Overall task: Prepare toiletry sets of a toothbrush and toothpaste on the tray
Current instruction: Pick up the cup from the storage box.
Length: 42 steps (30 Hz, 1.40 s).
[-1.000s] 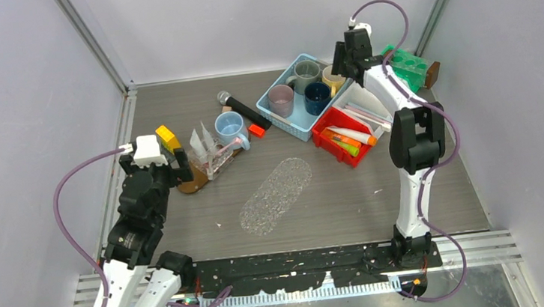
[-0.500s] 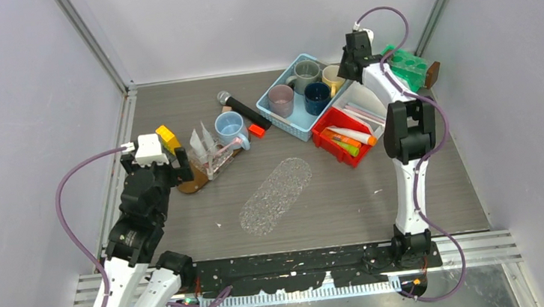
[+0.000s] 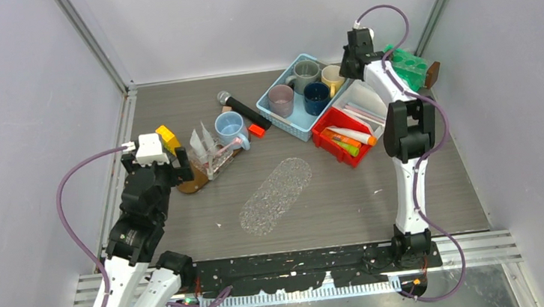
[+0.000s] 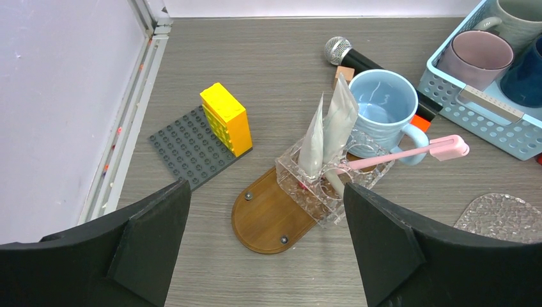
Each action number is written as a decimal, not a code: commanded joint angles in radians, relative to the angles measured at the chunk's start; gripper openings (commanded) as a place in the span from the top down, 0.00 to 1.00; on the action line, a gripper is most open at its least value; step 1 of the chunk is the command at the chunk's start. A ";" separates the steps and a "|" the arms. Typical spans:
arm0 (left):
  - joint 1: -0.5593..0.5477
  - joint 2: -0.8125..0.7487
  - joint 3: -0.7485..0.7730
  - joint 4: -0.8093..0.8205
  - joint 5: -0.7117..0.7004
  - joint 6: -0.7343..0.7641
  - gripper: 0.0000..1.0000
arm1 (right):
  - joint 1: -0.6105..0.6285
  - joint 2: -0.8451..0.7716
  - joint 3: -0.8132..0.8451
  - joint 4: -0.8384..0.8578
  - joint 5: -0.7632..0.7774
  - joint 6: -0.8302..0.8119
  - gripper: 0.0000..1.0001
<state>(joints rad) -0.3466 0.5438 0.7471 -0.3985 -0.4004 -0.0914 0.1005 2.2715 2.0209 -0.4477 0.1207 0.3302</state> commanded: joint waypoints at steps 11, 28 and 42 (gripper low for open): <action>0.006 0.016 -0.002 0.061 0.001 0.016 0.09 | 0.013 0.135 0.178 -0.165 -0.104 -0.055 0.74; 0.006 0.048 0.036 0.037 0.014 -0.007 0.07 | 0.018 -0.043 0.186 -0.186 -0.010 -0.146 1.00; 0.006 0.178 0.261 -0.174 0.149 -0.063 0.03 | 0.072 -0.282 0.129 -0.186 0.117 -0.283 1.00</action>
<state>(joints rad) -0.3462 0.7094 0.9314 -0.5205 -0.3149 -0.1219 0.1371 2.1437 2.1540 -0.6857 0.1852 0.1017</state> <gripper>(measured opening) 0.966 0.168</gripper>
